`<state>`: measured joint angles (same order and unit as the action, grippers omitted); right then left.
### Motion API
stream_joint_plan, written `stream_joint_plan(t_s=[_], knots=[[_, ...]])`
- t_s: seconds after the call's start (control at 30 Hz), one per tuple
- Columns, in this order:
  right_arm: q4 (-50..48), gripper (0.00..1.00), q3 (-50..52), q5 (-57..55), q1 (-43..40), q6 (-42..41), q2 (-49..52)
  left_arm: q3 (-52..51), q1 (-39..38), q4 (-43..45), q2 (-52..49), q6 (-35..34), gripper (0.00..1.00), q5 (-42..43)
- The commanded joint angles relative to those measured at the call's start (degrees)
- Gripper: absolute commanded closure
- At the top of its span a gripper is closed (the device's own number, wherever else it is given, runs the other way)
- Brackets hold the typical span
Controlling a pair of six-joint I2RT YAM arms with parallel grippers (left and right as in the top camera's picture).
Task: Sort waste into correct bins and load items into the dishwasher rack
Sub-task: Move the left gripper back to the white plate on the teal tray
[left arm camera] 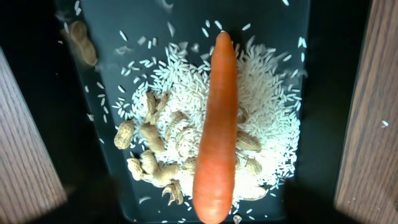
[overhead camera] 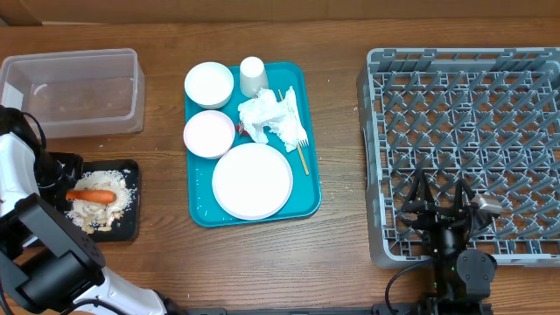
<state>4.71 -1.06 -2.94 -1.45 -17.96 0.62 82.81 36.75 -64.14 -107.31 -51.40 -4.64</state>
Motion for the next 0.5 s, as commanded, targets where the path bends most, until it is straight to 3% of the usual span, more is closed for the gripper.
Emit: stream_joint_plan(t_s=[0.0, 0.47], knots=[[-0.2, 0.00, 0.6, 0.0, -0.2, 0.4, -0.5, -0.2, -0.2, 0.0, -0.2, 2.6, 0.00, 1.9], [-0.2, 0.00, 0.6, 0.0, -0.2, 0.4, -0.5, 5.8, -3.0, -6.6, 3.8, 4.2, 0.00, 5.0]])
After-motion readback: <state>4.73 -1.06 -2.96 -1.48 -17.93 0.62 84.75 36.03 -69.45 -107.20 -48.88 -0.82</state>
